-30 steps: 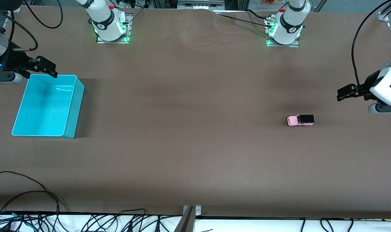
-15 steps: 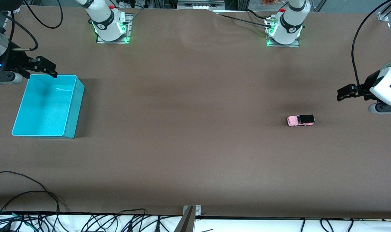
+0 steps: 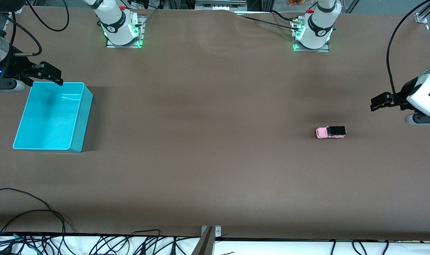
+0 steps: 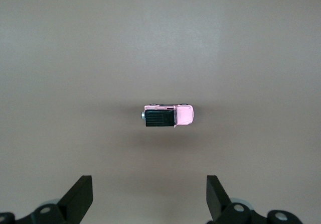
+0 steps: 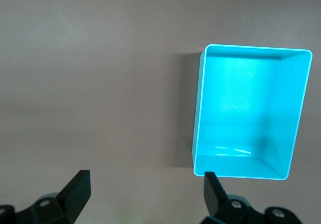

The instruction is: Wind and store pink jeep toy

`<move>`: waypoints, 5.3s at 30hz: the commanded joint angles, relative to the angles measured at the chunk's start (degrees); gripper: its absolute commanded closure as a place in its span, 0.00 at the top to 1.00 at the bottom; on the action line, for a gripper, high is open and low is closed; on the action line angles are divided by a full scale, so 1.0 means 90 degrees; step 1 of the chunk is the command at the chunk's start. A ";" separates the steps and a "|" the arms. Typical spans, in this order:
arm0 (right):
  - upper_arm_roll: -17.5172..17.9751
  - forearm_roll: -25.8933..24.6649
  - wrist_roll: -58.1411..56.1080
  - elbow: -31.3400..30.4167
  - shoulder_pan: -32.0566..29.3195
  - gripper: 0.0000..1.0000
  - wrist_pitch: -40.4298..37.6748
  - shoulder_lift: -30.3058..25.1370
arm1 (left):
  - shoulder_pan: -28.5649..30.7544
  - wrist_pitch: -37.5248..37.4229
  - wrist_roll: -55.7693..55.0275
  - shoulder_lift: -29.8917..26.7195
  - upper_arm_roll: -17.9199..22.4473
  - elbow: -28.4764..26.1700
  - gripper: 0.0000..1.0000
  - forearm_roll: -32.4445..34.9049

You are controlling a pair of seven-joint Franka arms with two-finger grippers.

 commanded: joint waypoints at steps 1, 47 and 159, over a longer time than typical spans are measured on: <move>-0.0003 -0.0122 0.0021 0.0044 0.0039 1.00 -0.0052 -0.0019 | -0.0004 -0.0023 0.0061 -0.0027 -0.0007 0.0031 1.00 -0.0017; -0.0013 -0.0113 0.0012 0.0054 0.0029 1.00 -0.0052 -0.0019 | -0.0053 -0.0023 -0.0007 -0.0007 -0.0007 0.0021 1.00 0.0022; -0.0013 -0.0113 0.0012 0.0063 0.0029 1.00 -0.0052 -0.0019 | 0.0269 0.5709 -0.9763 0.1790 -0.0153 -0.3650 0.66 -0.0613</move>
